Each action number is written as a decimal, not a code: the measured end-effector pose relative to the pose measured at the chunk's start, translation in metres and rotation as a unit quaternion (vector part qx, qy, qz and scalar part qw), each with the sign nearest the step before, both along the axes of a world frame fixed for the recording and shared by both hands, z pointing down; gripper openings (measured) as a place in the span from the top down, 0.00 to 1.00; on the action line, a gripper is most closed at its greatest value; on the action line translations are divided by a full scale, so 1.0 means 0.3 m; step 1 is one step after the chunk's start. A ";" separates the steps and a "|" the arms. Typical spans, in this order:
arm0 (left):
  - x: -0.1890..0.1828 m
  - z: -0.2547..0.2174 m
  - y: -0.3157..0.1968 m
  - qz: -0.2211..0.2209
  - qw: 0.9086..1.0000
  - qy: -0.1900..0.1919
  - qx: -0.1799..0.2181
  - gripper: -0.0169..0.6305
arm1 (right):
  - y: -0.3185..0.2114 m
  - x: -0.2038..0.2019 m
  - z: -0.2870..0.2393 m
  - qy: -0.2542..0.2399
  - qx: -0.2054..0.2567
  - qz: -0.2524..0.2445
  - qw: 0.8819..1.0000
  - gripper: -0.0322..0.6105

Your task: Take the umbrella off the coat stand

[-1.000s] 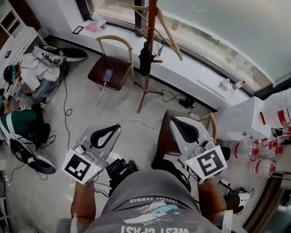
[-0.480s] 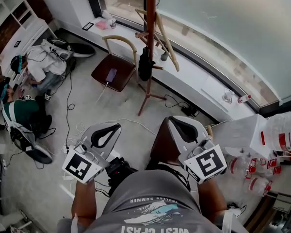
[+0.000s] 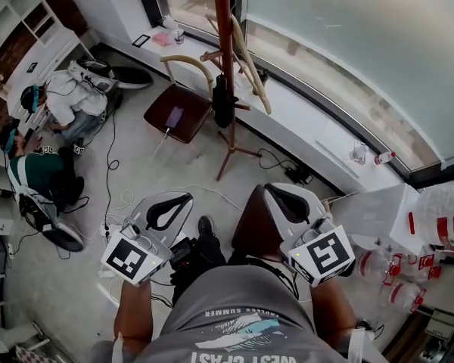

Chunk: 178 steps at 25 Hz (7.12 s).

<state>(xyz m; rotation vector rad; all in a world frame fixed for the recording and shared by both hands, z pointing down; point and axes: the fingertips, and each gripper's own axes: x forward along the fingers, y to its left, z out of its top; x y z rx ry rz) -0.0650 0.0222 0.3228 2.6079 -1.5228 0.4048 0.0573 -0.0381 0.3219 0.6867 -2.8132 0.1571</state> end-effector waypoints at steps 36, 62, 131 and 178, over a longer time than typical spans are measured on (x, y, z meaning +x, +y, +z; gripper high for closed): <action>-0.219 0.197 -0.722 0.081 0.996 0.010 -0.027 0.97 | -0.405 -0.086 0.165 0.039 -0.063 0.121 0.990 0.95; -0.323 0.418 -1.025 0.059 0.996 0.000 -0.067 0.94 | -0.513 -0.074 0.321 0.060 -0.111 0.158 0.979 0.95; -0.331 0.313 -1.113 0.005 1.000 -0.005 -0.002 0.75 | -0.513 -0.046 0.358 0.073 -0.119 0.157 0.978 0.95; -0.331 -0.196 -0.460 0.000 0.995 -0.064 0.081 0.75 | -0.227 -0.053 0.023 0.046 -0.005 0.103 0.994 0.95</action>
